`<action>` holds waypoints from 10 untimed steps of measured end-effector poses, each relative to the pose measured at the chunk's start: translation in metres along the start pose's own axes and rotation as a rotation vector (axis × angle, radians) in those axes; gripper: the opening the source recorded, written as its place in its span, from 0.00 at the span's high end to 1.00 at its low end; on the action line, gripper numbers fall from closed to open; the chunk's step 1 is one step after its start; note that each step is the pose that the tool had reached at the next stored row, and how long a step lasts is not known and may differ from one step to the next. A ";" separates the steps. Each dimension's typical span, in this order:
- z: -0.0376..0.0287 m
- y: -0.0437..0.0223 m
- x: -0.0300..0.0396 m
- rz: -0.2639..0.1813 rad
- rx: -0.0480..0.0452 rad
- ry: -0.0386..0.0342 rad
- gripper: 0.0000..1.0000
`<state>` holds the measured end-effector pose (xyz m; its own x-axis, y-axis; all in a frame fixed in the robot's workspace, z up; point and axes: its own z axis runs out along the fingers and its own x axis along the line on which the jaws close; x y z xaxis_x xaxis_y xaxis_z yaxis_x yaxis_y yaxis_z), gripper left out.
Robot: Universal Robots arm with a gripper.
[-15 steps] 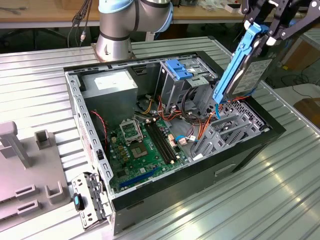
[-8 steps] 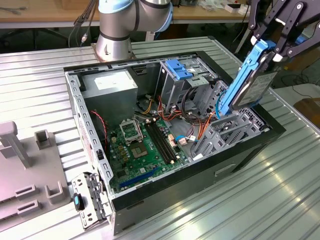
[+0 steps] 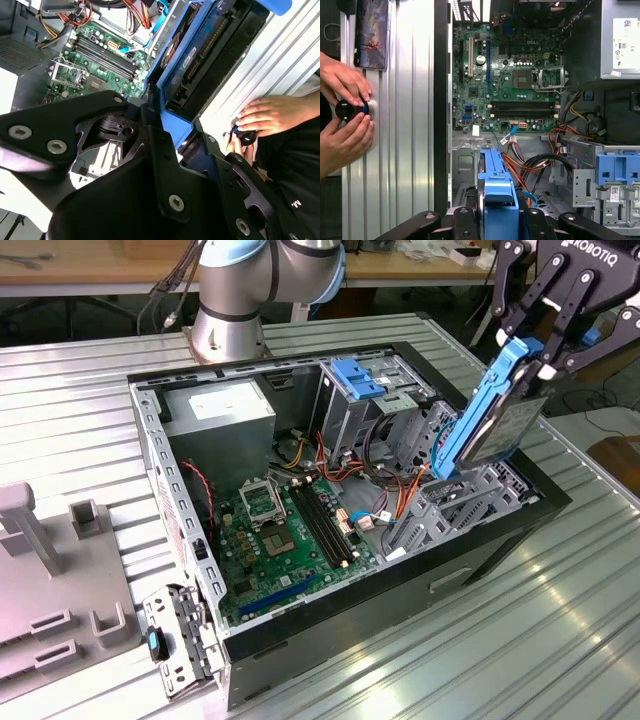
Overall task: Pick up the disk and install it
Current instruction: 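Insert the disk into the insertion slot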
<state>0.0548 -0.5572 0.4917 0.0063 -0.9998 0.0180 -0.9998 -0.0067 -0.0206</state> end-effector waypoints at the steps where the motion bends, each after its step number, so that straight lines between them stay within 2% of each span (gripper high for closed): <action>1: 0.0023 -0.0008 -0.0001 0.000 0.0000 0.0001 0.63; 4: 0.0083 -0.0025 -0.0009 0.000 0.0000 -0.0001 0.63; 7: 0.0185 -0.0037 -0.0017 0.000 0.0000 0.0001 0.63; 10: 0.0230 -0.0044 -0.0018 0.000 0.0000 0.0000 0.63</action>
<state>0.0597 -0.5558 0.4687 0.0060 -0.9998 0.0180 -0.9998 -0.0064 -0.0206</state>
